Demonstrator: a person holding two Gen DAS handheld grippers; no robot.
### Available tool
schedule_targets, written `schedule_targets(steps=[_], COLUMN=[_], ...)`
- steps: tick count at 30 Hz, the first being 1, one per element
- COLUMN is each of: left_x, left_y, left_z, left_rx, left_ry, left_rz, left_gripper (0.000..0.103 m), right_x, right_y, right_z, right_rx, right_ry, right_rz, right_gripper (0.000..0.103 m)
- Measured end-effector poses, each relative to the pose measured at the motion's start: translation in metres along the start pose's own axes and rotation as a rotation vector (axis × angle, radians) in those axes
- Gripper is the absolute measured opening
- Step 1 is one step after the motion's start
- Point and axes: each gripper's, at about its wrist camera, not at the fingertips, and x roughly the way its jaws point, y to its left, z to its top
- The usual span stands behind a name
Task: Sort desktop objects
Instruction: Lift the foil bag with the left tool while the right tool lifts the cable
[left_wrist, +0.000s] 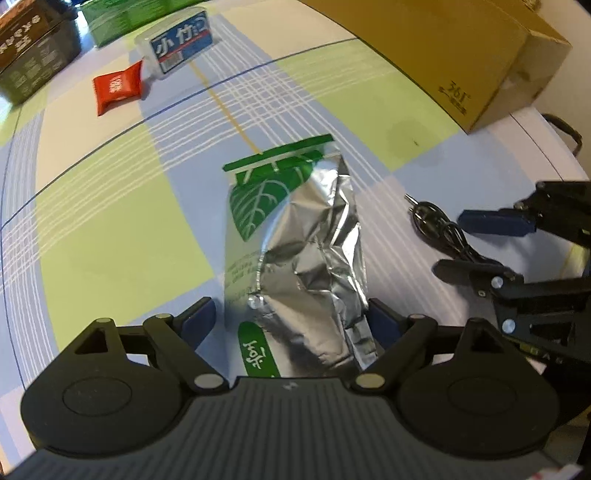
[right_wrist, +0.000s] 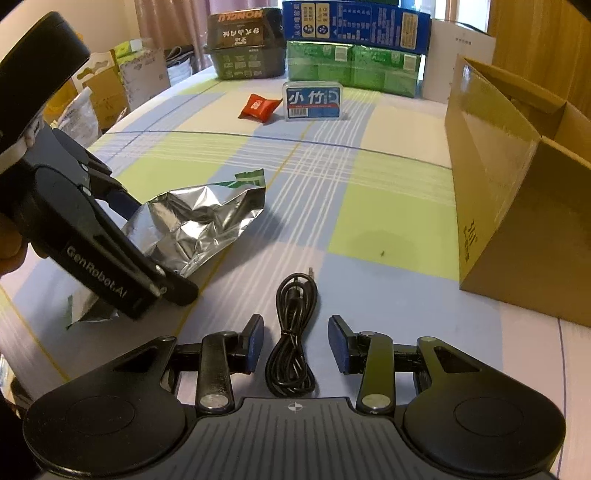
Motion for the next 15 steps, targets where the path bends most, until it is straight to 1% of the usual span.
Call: schedule_targets(steps=[2,4,10,13,14,15], left_x=[0.0001,-0.0007,-0.0047,-0.0065,-0.0063,-0.005], left_y=[0.0004,-0.0008,-0.0071,-0.006,-0.0053,-0.0044], left_z=[0.0008,0.0018,0.0039,0.0024,0.002,0.0015], left_rx=[-0.013,-0.023,-0.026,-0.046,-0.055,-0.069], left_ry=[0.001,-0.002,-0.01,-0.023,-0.027,-0.025], left_rz=[0.004,0.007,0.024,0.024,0.022,0.022], left_gripper=[0.085,0.077,0.063,0.064,0.066,0.072], right_x=[0.0,0.0001,-0.0009,-0.001,-0.0008,-0.0004], right_y=[0.0005,0.0021,0.0052,0.0067,0.0068,0.0065], right_z=[-0.0013,-0.0022,-0.0037,-0.0052,-0.0055,-0.0053], right_rx=[-0.002,-0.017,-0.039,-0.047,-0.045,-0.043], right_ry=[-0.008,-0.013,-0.024,-0.032,-0.035,-0.038], right_rz=[-0.005,-0.011,-0.013,-0.013,-0.013,-0.013], right_gripper=[0.037,0.037,0.029,0.028,0.028,0.028])
